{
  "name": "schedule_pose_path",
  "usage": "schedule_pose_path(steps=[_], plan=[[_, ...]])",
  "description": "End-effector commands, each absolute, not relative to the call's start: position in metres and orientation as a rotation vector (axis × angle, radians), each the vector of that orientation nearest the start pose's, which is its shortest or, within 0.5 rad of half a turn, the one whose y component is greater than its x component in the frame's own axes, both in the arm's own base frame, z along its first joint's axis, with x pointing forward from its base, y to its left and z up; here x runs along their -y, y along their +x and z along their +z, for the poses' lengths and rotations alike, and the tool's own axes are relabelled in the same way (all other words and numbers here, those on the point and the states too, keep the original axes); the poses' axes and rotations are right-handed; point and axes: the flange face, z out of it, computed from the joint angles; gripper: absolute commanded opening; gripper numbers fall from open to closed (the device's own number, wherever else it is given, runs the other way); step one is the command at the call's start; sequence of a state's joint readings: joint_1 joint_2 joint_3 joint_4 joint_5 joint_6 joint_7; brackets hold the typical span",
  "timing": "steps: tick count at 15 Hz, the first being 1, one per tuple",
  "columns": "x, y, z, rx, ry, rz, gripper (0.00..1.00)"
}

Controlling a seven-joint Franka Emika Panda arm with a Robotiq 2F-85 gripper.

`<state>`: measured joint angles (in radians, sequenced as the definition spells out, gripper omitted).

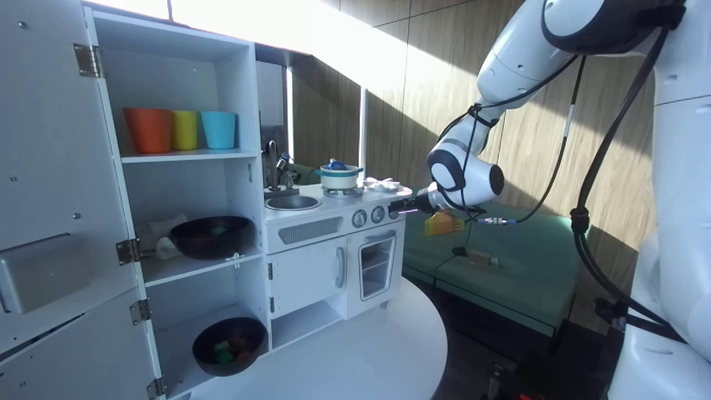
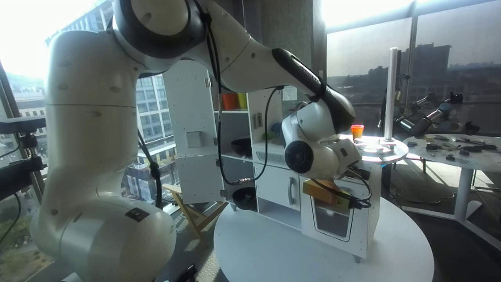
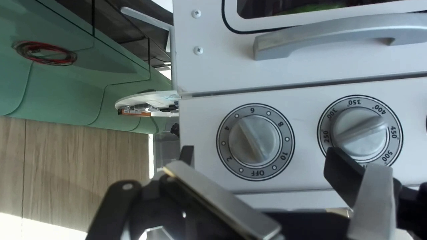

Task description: Turn the first right switch to the right

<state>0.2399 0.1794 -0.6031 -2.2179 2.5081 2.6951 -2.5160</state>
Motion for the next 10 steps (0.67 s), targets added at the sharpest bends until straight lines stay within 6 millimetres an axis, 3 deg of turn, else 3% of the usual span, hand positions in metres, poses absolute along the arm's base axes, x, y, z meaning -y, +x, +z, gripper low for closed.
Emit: schedule_pose_path(steps=[1,6,10], plan=[[0.205,0.503,0.314,-0.189,-2.674,-1.736,1.0],[0.207,0.516,0.304,-0.197,-2.722,-1.701,1.0],[0.207,0.515,0.292,-0.203,-2.749,-1.668,1.0]])
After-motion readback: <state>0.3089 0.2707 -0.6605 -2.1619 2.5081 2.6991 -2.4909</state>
